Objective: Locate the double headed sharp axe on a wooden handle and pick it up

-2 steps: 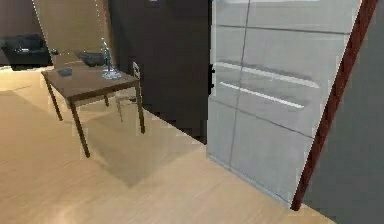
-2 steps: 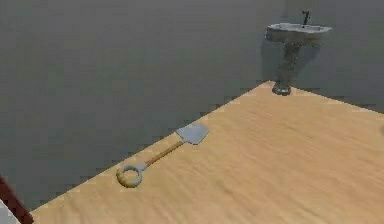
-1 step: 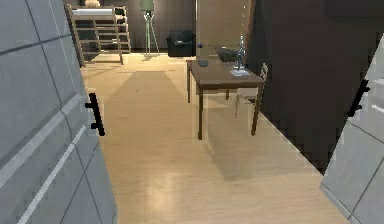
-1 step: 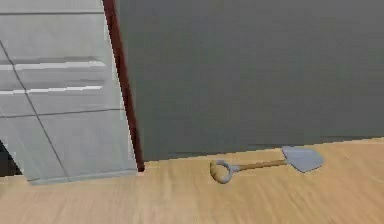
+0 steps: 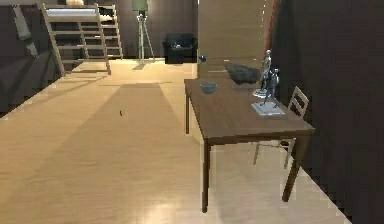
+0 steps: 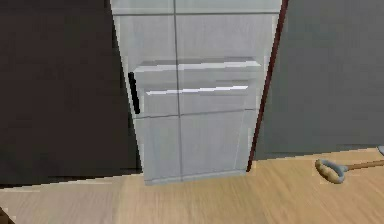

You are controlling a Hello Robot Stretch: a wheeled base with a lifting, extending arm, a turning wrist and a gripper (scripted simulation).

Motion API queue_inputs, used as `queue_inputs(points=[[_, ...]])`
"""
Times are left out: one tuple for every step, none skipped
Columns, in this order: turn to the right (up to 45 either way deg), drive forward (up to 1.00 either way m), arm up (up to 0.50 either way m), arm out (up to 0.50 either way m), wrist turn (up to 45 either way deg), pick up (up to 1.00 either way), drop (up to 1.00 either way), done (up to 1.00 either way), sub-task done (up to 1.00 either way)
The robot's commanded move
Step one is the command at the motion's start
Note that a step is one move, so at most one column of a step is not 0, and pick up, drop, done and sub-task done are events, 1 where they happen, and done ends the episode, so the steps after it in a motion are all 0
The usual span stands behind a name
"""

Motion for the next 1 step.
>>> queue_inputs(points=[[-6.0,0.0,0.0,0.0,0.0,0.0,0.0,0.0,0.0]])
